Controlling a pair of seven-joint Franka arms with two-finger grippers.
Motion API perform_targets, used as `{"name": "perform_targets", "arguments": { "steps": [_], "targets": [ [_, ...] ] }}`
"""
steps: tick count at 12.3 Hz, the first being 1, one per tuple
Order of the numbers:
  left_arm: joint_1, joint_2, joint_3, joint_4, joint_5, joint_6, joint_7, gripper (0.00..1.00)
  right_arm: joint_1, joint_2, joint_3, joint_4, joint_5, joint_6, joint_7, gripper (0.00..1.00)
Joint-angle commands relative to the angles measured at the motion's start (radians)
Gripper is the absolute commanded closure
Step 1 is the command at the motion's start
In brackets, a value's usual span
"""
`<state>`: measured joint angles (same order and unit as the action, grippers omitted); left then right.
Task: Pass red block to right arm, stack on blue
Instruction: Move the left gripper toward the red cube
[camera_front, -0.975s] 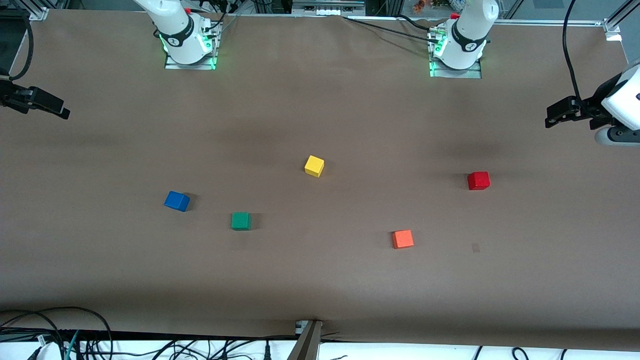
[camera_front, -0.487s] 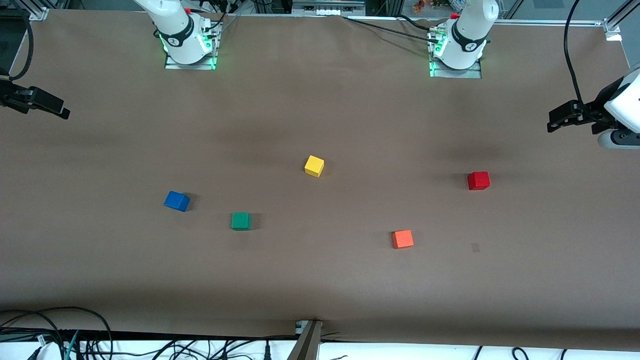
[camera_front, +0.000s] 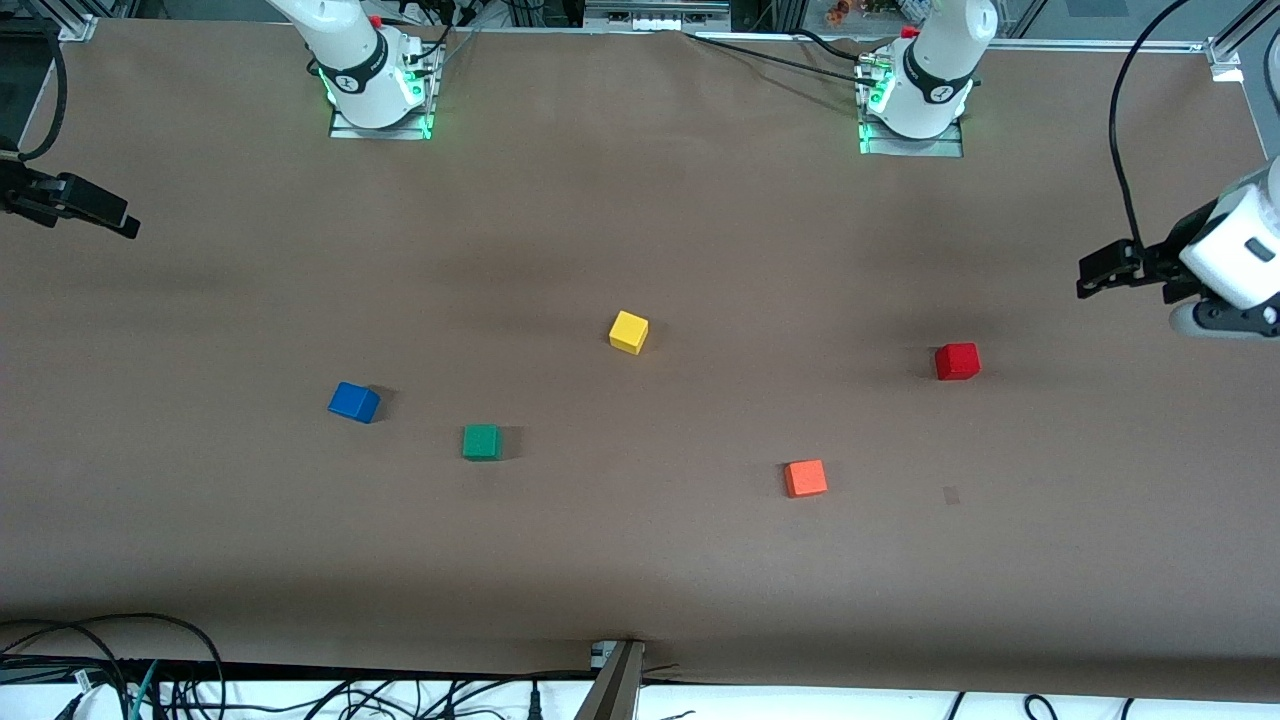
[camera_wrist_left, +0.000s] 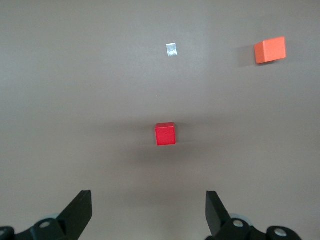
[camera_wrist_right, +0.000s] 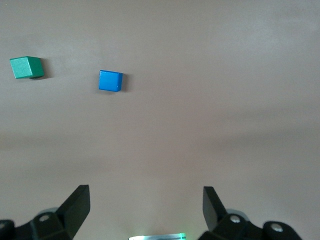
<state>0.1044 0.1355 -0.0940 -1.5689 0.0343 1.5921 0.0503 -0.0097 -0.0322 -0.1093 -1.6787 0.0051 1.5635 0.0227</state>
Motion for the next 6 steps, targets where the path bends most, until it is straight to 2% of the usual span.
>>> {"name": "perform_targets", "arguments": {
  "steps": [1, 3, 4, 5, 6],
  "targets": [
    [0.008, 0.036, -0.004, 0.018, 0.0, 0.009, 0.011, 0.0, -0.007, -0.005, 0.005, 0.01, 0.003, -0.017, 0.0, 0.0],
    [0.011, 0.061, 0.0, 0.02, 0.009, 0.02, 0.023, 0.0, -0.007, -0.005, 0.005, 0.01, 0.003, -0.017, 0.0, 0.0],
    [-0.006, 0.119, 0.0, 0.029, 0.019, 0.028, 0.02, 0.0, -0.007, -0.005, 0.005, 0.01, 0.003, -0.017, 0.0, 0.0],
    [-0.009, 0.166, -0.007, 0.053, 0.074, 0.026, 0.014, 0.0, -0.007, -0.005, 0.005, 0.01, 0.003, -0.017, 0.0, 0.0],
    [-0.011, 0.17, -0.006, 0.055, 0.094, 0.026, 0.023, 0.0, -0.007, -0.005, 0.005, 0.01, 0.001, -0.017, 0.0, 0.0]
  ]
}}
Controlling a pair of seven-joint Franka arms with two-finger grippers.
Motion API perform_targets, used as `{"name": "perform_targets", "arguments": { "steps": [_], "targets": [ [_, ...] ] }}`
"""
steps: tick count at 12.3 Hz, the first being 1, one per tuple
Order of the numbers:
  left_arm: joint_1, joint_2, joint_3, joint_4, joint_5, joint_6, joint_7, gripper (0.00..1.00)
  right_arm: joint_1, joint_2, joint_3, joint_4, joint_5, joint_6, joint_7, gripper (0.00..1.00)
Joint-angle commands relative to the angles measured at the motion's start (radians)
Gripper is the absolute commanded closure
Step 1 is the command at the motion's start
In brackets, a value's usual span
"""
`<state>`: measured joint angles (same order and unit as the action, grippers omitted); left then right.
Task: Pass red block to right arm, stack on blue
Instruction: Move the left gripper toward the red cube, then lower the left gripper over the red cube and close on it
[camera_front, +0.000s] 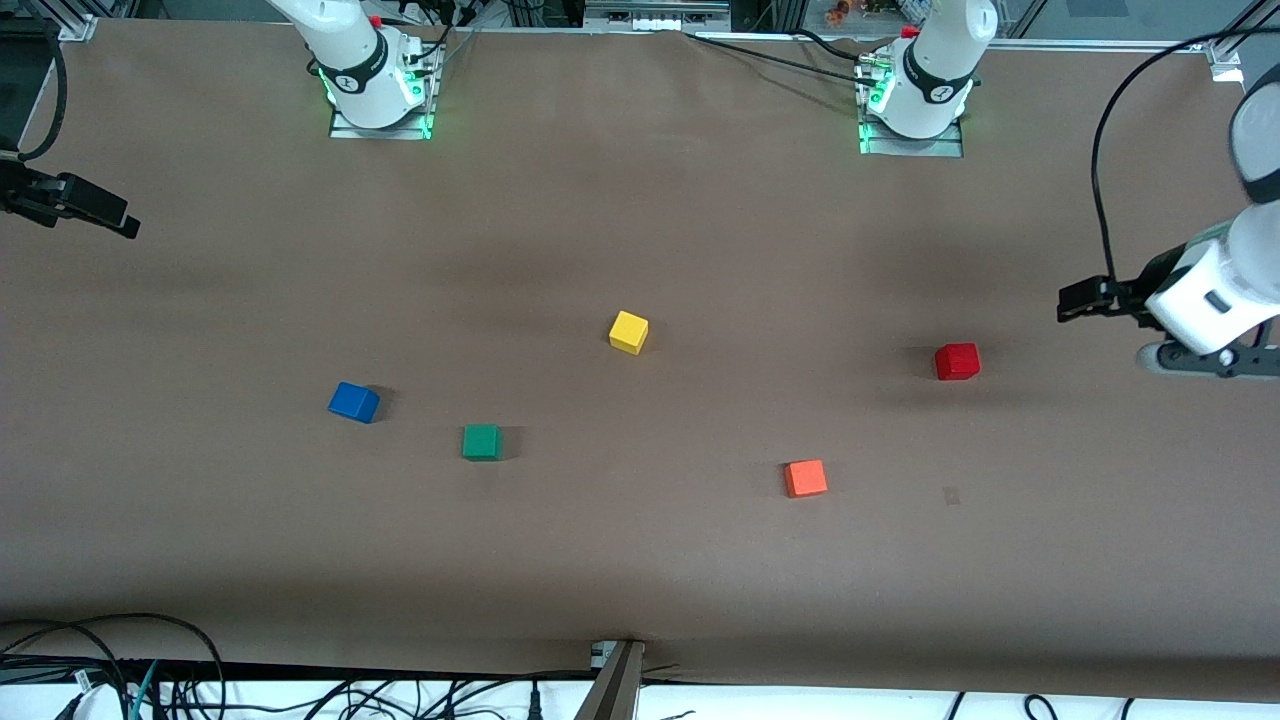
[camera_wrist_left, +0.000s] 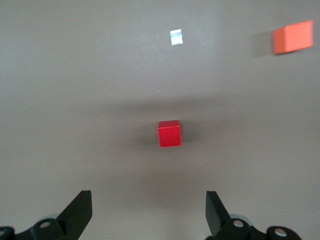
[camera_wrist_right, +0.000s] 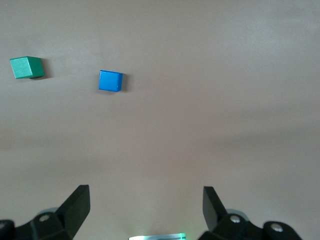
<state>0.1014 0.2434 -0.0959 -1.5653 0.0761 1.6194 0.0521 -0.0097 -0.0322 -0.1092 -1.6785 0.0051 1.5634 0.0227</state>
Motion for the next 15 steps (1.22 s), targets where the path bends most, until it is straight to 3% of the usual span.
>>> {"name": "perform_targets", "arguments": {
  "steps": [1, 5, 7, 11, 15],
  "targets": [
    [-0.008, 0.066, -0.004, 0.051, 0.051, -0.003, 0.021, 0.0, -0.007, -0.005, 0.005, 0.01, 0.003, -0.017, 0.0, 0.0],
    [-0.008, 0.148, -0.004, 0.047, 0.042, -0.012, 0.034, 0.0, -0.007, -0.005, 0.005, 0.01, 0.001, -0.017, 0.0, 0.0],
    [0.0, 0.174, -0.004, 0.003, 0.039, 0.057, 0.034, 0.0, -0.007, -0.005, 0.005, 0.01, 0.003, -0.017, 0.0, 0.0],
    [0.027, 0.14, -0.004, -0.313, 0.034, 0.434, 0.016, 0.0, -0.007, -0.005, 0.005, 0.01, 0.001, -0.017, 0.0, 0.0],
    [0.024, 0.151, -0.004, -0.528, 0.021, 0.731, -0.072, 0.0, -0.007, -0.005, 0.006, 0.01, 0.001, -0.017, 0.0, 0.0]
  ]
}}
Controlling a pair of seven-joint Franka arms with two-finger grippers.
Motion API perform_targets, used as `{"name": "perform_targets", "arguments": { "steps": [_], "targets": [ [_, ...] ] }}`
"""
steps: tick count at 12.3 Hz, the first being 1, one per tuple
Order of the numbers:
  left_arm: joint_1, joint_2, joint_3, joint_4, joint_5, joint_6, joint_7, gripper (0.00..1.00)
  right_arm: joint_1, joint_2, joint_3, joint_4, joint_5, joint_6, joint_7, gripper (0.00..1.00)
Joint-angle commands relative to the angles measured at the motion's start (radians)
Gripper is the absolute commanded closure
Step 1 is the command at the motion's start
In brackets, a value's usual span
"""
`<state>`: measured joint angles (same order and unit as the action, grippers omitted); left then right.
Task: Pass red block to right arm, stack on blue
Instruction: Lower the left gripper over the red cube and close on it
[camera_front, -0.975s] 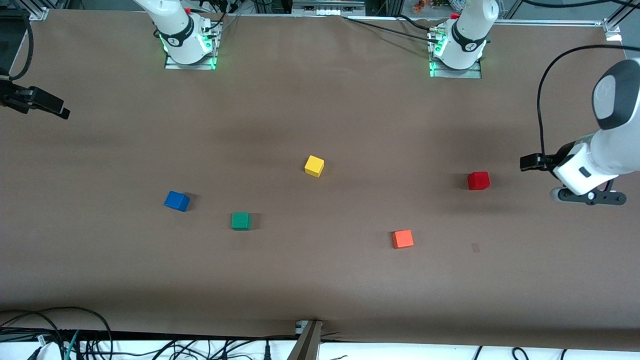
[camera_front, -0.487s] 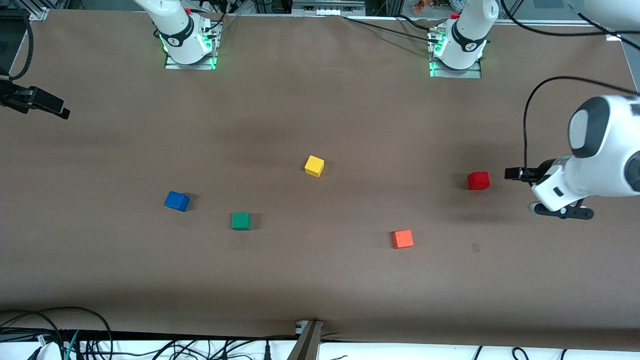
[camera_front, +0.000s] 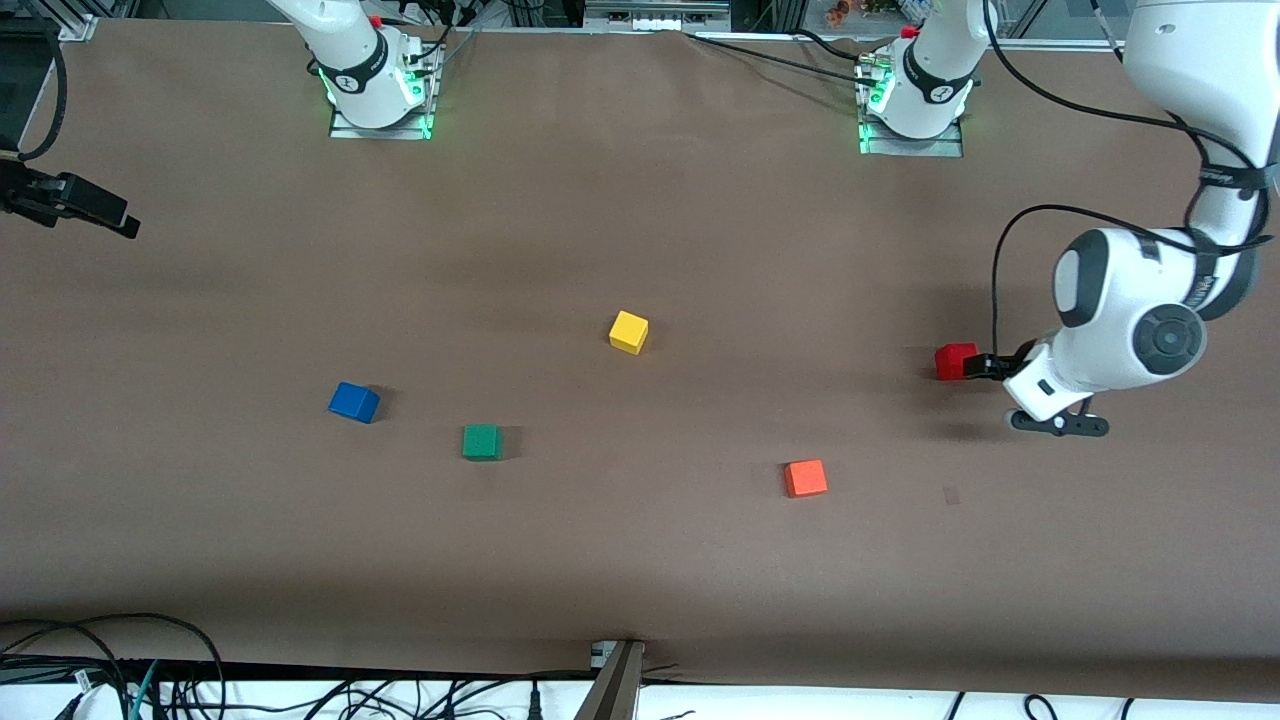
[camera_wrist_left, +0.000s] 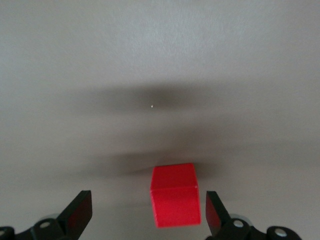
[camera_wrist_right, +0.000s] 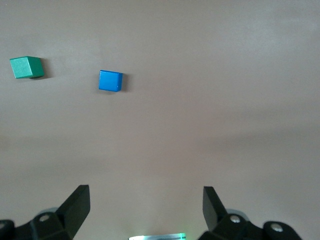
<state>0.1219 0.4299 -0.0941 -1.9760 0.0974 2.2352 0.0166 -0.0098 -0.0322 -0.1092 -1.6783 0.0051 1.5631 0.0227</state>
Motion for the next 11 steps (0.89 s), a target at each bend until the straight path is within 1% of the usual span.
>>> {"name": "perform_targets", "arguments": {
  "steps": [1, 2, 3, 4, 5, 6, 7, 8, 9, 11],
  "targets": [
    [0.005, -0.034, -0.006, -0.16, -0.001, 0.173, -0.047, 0.0, -0.007, -0.005, 0.006, 0.009, 0.001, -0.017, 0.0, 0.0],
    [0.005, -0.034, -0.006, -0.185, -0.001, 0.202, -0.047, 0.0, -0.007, -0.005, 0.006, 0.009, 0.001, -0.017, 0.0, 0.0],
    [0.004, -0.031, -0.006, -0.187, -0.001, 0.204, -0.047, 0.0, -0.007, -0.005, 0.005, 0.009, 0.001, -0.017, 0.0, 0.0],
    [0.002, -0.028, -0.006, -0.187, -0.001, 0.204, -0.047, 0.05, -0.007, -0.005, 0.005, 0.011, 0.001, -0.017, 0.002, 0.0],
    [0.001, -0.027, -0.006, -0.187, -0.001, 0.204, -0.047, 0.24, -0.007, -0.006, 0.005, 0.009, 0.001, -0.017, 0.0, 0.0],
    [-0.004, -0.023, -0.006, -0.182, -0.001, 0.19, -0.034, 0.51, -0.007, -0.006, 0.005, 0.009, 0.001, -0.017, 0.0, 0.0],
    [-0.007, -0.022, -0.006, -0.178, -0.001, 0.17, -0.032, 0.8, -0.007, -0.006, 0.005, 0.009, 0.001, -0.018, 0.0, 0.0],
    [-0.008, -0.023, -0.006, -0.164, -0.001, 0.141, -0.03, 0.94, -0.007, -0.005, 0.005, 0.009, 0.001, -0.017, 0.0, 0.0],
    [-0.014, -0.025, -0.007, -0.131, 0.002, 0.089, -0.03, 1.0, -0.007, -0.006, 0.005, 0.011, 0.001, -0.017, 0.0, 0.0],
    [-0.025, -0.025, -0.032, -0.013, 0.002, -0.099, -0.03, 1.0, -0.007, -0.006, 0.006, 0.009, 0.001, -0.018, 0.005, 0.0]
  ]
}}
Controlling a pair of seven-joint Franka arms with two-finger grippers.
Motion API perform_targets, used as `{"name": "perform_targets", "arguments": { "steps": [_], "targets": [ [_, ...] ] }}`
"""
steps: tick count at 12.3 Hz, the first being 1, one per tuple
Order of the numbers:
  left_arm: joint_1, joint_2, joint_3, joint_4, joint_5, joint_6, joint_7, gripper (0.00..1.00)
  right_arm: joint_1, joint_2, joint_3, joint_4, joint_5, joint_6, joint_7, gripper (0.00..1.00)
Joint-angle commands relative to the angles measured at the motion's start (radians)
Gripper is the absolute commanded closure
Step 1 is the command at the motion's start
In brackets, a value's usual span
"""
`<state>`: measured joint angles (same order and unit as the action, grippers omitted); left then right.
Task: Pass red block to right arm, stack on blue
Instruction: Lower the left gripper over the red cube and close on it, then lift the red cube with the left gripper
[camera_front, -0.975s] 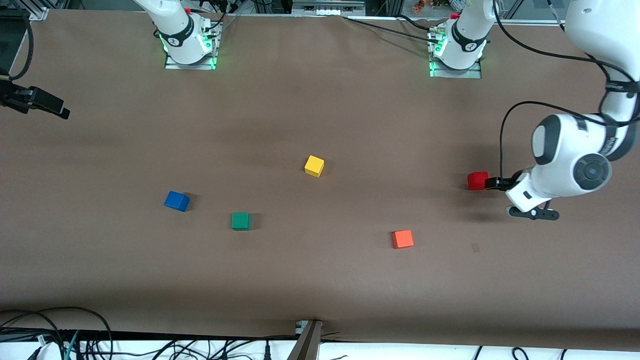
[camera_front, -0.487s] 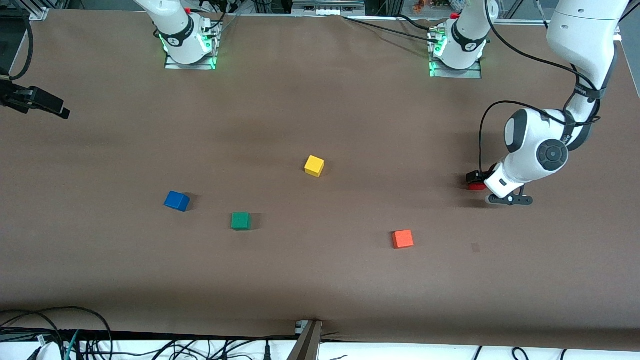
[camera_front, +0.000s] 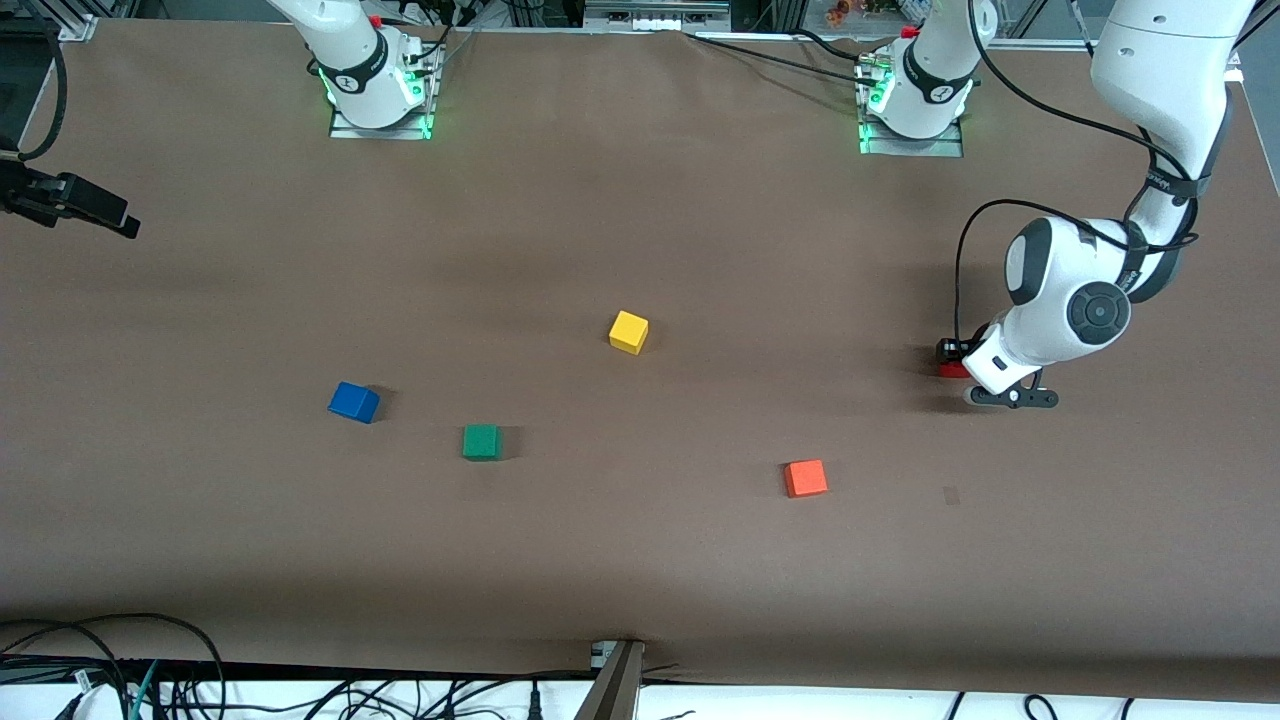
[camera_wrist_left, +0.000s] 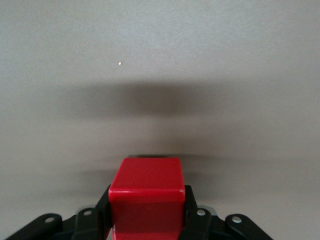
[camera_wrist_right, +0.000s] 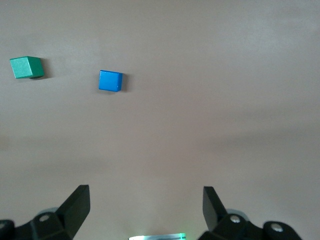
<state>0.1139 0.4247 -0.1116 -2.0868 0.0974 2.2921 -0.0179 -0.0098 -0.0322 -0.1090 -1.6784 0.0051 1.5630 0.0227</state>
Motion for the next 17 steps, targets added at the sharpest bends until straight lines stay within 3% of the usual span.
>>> {"name": "perform_targets", "arguments": {
  "steps": [1, 9, 17],
  "targets": [
    [-0.017, -0.02, -0.034, 0.163, -0.001, -0.24, 0.006, 1.0, -0.007, -0.008, 0.003, 0.011, 0.001, -0.024, -0.001, 0.0],
    [-0.023, -0.006, -0.201, 0.514, -0.002, -0.563, 0.098, 1.0, -0.007, 0.021, 0.008, 0.051, -0.007, -0.034, 0.011, 0.0],
    [-0.046, -0.003, -0.221, 0.562, -0.013, -0.595, 0.098, 1.0, -0.006, 0.024, 0.012, 0.051, -0.002, -0.074, 0.016, 0.0]
  ]
}}
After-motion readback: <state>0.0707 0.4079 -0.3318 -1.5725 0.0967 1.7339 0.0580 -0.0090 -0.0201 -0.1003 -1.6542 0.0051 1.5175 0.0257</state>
